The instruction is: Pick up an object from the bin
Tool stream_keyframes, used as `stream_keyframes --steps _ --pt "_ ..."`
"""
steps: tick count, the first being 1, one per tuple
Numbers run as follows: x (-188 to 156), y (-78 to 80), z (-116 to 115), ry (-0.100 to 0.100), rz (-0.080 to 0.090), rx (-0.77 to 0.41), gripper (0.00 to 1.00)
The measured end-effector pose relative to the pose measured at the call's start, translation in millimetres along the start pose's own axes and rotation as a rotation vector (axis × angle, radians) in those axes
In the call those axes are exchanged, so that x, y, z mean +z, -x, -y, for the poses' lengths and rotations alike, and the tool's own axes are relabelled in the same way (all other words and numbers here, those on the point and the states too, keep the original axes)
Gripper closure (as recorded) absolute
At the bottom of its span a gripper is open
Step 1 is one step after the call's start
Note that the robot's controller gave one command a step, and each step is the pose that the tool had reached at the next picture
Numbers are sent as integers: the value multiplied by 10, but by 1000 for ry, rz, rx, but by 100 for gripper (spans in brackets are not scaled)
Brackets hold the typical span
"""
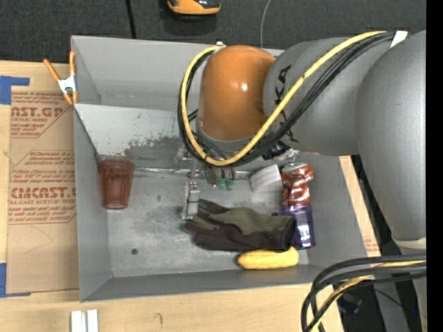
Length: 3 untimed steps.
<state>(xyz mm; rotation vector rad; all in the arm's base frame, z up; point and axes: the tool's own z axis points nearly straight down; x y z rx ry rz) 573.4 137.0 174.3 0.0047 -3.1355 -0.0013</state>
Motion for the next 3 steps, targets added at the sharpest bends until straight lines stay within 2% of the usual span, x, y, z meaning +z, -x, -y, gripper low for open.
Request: stream_keyframes --steps 1,2,3 --pt "-49 17 5 1 7 1 0" --pt "436 -100 296 3 14 5 0" --pt "750 -180 469 -2 5 -142 0"
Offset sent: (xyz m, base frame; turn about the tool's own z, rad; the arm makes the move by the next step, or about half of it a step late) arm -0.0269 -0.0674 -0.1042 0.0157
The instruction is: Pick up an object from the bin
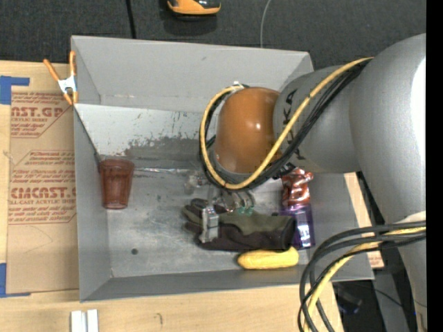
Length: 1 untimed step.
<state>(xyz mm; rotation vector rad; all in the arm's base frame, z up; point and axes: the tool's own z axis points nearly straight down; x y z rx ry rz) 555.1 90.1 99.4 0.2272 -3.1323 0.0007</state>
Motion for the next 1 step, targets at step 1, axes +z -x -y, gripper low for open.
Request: stream_keyframes --steps 1 --pt "298 -548 381 2 0 231 100"
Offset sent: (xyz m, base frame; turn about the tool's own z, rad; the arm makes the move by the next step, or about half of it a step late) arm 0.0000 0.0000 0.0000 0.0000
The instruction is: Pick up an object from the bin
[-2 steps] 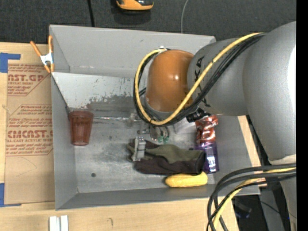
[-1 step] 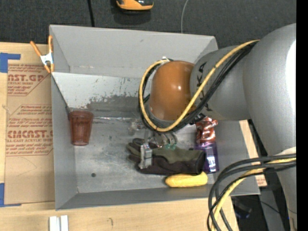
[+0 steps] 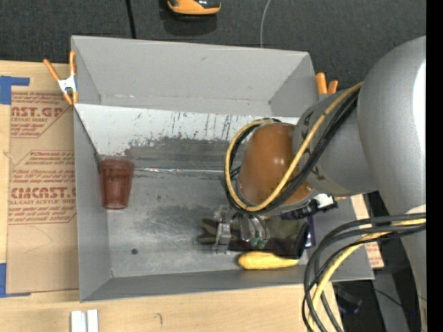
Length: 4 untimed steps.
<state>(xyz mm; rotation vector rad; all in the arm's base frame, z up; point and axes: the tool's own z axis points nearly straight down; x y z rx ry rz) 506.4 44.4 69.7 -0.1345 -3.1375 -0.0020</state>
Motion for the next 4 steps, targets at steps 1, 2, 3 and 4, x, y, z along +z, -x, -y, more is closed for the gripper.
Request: stream_keyframes --steps 1,2,3,4 --pt "0 0 0 0 0 0 100" --pt "-22 -7 1 0 -1 1 100" --pt "-203 757 -170 0 3 -19 100" --pt "-203 757 -171 1 3 -19 100"
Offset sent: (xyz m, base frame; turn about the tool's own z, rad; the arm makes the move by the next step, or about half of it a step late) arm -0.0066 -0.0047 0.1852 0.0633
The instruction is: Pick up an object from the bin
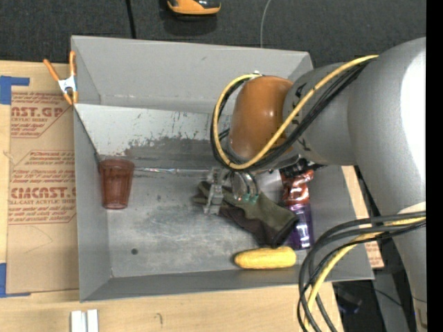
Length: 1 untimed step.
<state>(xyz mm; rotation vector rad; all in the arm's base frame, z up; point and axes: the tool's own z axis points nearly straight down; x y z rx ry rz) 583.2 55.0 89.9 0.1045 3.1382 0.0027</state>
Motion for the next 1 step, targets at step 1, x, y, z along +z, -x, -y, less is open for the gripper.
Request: stream_keyframes --steps 1 --pt "-1372 -157 231 0 1 4 100"
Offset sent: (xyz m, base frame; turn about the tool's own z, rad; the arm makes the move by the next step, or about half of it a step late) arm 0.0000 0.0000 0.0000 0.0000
